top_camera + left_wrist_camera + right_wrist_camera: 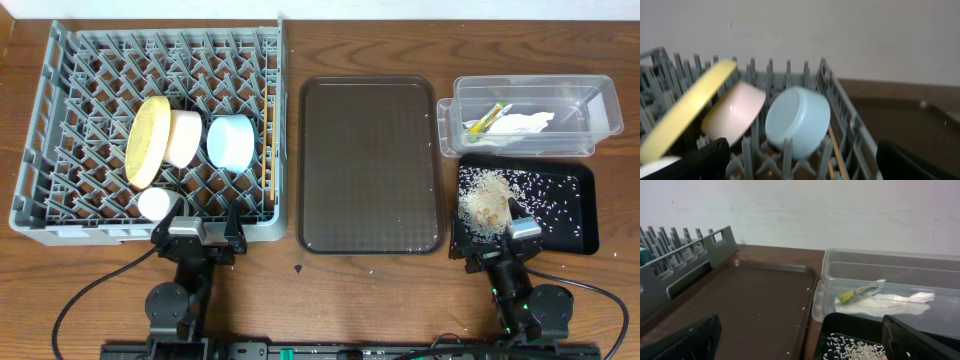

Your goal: Sort waste into correct bins and load items into the dishwasher

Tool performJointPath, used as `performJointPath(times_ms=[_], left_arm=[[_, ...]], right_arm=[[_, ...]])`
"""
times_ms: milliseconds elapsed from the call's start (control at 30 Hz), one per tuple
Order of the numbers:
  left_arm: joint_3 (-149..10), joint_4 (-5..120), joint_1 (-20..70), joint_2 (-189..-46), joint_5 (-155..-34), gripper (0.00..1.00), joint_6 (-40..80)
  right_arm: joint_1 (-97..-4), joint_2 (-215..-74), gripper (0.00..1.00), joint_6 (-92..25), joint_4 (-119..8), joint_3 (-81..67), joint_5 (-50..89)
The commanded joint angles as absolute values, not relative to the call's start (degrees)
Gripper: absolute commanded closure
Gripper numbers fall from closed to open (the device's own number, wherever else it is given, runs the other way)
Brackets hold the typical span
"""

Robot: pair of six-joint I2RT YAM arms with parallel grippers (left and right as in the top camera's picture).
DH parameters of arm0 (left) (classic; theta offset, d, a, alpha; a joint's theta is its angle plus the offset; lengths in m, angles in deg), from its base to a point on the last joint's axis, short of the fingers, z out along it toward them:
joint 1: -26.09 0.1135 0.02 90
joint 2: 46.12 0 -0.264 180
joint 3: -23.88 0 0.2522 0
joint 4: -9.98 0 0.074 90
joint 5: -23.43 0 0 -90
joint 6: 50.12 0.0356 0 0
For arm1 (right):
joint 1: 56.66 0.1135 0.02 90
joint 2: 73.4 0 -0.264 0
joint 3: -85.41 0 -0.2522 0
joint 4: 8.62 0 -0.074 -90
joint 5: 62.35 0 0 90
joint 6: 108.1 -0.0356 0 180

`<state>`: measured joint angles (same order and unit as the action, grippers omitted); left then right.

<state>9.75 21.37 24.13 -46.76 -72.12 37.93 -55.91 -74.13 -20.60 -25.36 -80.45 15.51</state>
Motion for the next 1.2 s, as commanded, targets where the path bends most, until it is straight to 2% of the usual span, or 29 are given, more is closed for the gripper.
performJointPath(times_ms=[0,67,1167], left_arm=[[9.89,24.56,24.37,-46.35,-71.24,0.07,37.21],[9.89,27.81,24.35,-46.35,-71.20,0.07,37.21],[9.86,27.40,24.35,-47.51,-71.24,0.07,37.21]], right_arm=[[-56.24,-74.06,0.01,-20.17,-25.58,-80.52,15.61],[-56.24,-74.06,0.01,-20.17,-25.60,-80.52,15.61],[-56.24,-74.06,0.01,-20.17,-25.60,-80.52,15.61]])
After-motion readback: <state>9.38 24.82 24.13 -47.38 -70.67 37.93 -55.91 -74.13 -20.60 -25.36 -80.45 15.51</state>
